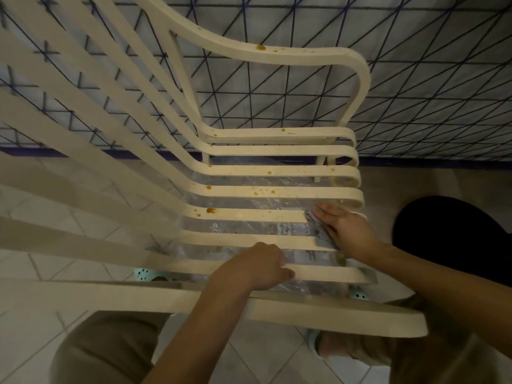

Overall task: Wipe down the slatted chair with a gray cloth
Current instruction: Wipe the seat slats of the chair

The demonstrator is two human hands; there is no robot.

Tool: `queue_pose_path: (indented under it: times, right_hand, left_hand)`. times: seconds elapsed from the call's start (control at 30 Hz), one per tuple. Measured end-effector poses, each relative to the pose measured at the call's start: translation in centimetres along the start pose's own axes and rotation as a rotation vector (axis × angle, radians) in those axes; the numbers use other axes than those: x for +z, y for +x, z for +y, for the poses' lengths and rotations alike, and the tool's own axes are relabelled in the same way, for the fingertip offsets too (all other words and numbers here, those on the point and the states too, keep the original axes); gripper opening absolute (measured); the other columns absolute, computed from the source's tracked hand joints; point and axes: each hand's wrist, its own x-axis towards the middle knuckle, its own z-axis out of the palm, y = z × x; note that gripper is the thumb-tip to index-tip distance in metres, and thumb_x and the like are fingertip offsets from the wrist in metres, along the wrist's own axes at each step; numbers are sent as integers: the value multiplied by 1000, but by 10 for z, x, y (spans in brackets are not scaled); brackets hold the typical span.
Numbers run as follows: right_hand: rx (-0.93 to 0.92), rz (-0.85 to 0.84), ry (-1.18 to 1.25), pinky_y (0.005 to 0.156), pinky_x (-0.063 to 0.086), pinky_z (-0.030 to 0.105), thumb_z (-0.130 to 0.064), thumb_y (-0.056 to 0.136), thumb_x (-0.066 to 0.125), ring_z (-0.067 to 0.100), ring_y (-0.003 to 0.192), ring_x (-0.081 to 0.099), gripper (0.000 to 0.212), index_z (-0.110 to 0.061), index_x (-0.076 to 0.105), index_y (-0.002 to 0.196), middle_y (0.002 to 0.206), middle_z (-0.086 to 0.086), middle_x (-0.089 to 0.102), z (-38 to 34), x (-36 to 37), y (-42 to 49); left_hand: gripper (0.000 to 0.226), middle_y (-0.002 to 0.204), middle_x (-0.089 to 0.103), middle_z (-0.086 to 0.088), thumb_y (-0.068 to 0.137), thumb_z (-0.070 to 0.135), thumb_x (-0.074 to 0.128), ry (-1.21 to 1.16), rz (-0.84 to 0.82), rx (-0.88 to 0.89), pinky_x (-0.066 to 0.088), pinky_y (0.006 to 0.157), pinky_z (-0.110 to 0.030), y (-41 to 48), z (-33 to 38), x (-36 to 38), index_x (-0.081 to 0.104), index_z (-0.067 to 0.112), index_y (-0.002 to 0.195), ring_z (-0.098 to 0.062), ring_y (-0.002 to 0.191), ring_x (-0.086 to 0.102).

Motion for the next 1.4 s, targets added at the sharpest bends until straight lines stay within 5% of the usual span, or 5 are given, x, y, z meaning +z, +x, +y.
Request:
queue_pose_path:
  times: [0.23,0.7,0.97,1.17,1.4]
  right_hand:
    - [-127,-111,-197,106,40,43,-33,96,28,36,129,47,58,-7,33,147,146,19,43,-28,21,31]
    - [-398,-136,-223,112,29,36,-13,89,64,24,144,26,78,-18,19,152,158,6,23,-9,5,26]
    - [156,-78,555,107,17,1,2,81,67,6,133,35,60,-12,51,136,144,-1,44,-50,-8,33]
    - [427,78,920,102,46,29,4,85,61,8,114,59,39,-15,66,118,119,-2,66,-36,-28,13]
    - [238,-48,251,80,46,25,-28,99,45,10,85,57,23,-21,67,101,98,-7,65,-12,-23,10]
  left_hand:
    - [41,120,63,-6,91,44,57,-26,45,64,44,80,-30,8,0,5,62,18,122,-22,104,58]
    - [44,123,61,-6,92,45,56,12,53,68,48,92,-38,8,1,7,59,19,126,-23,108,57]
    - [30,115,64,-9,93,22,53,117,334,186,51,85,-38,19,23,-17,61,17,121,-27,102,60]
    - [53,152,26,-7,93,21,55,370,215,188,45,100,-44,85,34,-5,39,15,143,-30,130,40]
    - [33,127,44,-7,93,21,53,468,516,299,48,83,-37,117,29,-1,53,16,126,-25,115,44]
